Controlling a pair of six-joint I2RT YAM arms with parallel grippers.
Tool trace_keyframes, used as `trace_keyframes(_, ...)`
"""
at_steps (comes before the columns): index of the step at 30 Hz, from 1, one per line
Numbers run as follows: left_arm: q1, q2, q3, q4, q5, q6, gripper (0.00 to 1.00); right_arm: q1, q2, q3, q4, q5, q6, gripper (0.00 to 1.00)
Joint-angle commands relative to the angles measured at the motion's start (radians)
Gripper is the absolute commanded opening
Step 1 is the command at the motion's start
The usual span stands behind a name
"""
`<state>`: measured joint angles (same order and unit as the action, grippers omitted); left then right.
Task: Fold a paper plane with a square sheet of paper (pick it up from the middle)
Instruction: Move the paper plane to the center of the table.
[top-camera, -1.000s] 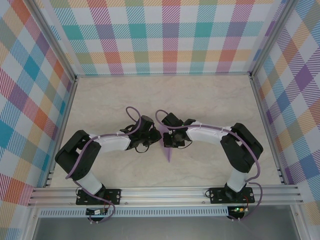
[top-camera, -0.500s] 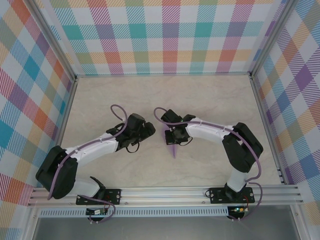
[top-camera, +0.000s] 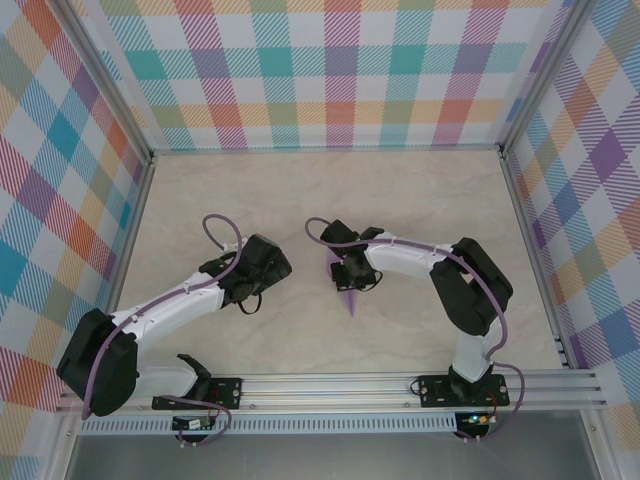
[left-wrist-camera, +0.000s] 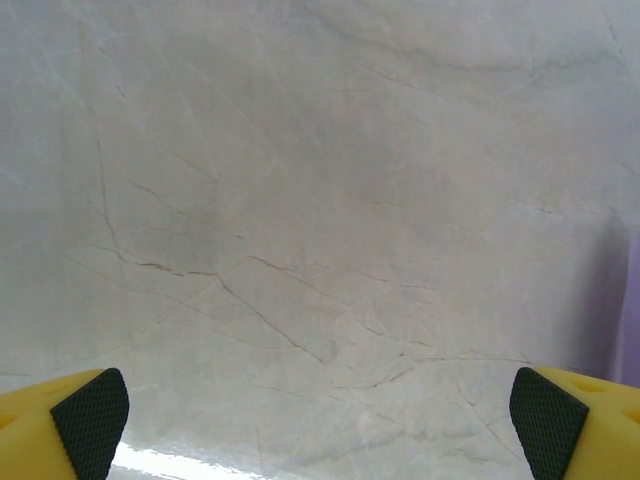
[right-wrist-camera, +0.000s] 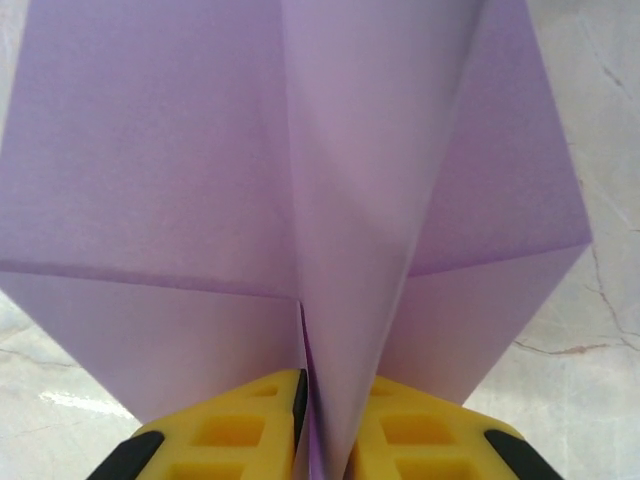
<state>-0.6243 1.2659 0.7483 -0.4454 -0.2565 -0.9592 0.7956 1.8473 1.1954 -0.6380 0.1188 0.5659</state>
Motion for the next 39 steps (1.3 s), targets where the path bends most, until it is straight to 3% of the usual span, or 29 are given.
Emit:
trace_keyframes(1, 0.012, 0.004, -0.008, -0.024, -0.023, -0.016, 1.0, -0.002, 0.021, 0.017, -0.022, -0.022, 0.019, 0.18)
trace_keyframes(15, 0.022, 0.008, 0.006, -0.058, -0.02, -0.006, 1.0, -0.004, 0.067, 0.074, -0.057, 0.026, 0.031, 0.09)
trace_keyframes(21, 0.023, 0.013, 0.01, -0.082, -0.016, -0.004, 1.0, -0.053, 0.102, 0.246, -0.091, 0.043, -0.036, 0.06)
trace_keyframes(31, 0.024, 0.012, 0.015, -0.108, 0.006, 0.001, 1.0, -0.155, 0.37, 0.625, -0.169, 0.039, -0.097, 0.06)
trace_keyframes(39, 0.024, 0.009, 0.014, -0.107, 0.013, 0.004, 1.0, -0.182, 0.49, 0.752, -0.227, 0.041, -0.105, 0.09)
